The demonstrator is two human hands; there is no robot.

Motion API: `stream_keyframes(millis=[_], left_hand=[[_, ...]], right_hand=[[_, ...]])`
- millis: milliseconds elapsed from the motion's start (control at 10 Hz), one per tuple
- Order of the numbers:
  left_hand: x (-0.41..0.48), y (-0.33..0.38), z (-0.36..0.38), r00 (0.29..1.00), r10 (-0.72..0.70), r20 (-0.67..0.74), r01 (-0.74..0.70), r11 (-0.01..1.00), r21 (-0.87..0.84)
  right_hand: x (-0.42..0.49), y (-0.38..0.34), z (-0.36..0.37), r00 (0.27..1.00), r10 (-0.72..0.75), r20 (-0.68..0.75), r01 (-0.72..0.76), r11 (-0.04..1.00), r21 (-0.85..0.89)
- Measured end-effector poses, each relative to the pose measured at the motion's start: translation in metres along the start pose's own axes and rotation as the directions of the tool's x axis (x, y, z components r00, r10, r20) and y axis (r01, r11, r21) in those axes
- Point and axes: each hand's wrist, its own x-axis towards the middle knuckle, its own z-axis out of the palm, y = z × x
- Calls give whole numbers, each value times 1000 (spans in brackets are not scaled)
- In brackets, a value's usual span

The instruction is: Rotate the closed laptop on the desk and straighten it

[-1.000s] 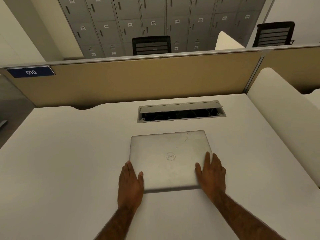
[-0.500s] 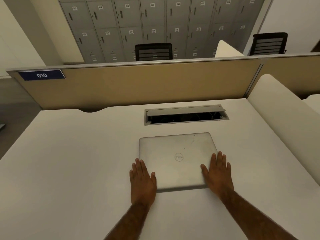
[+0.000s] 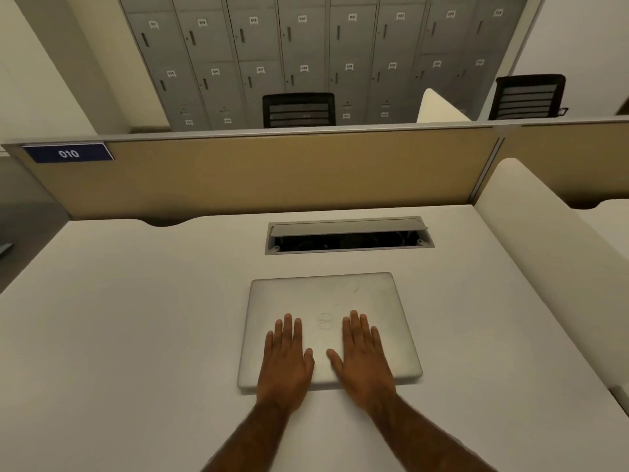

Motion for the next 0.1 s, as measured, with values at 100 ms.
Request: stream_keyframes(millis=[100], left_hand=[[4, 1, -6, 998, 31, -63, -30, 999, 10]], right_hand=[[3, 6, -7, 996, -25, -84, 28, 999, 39]])
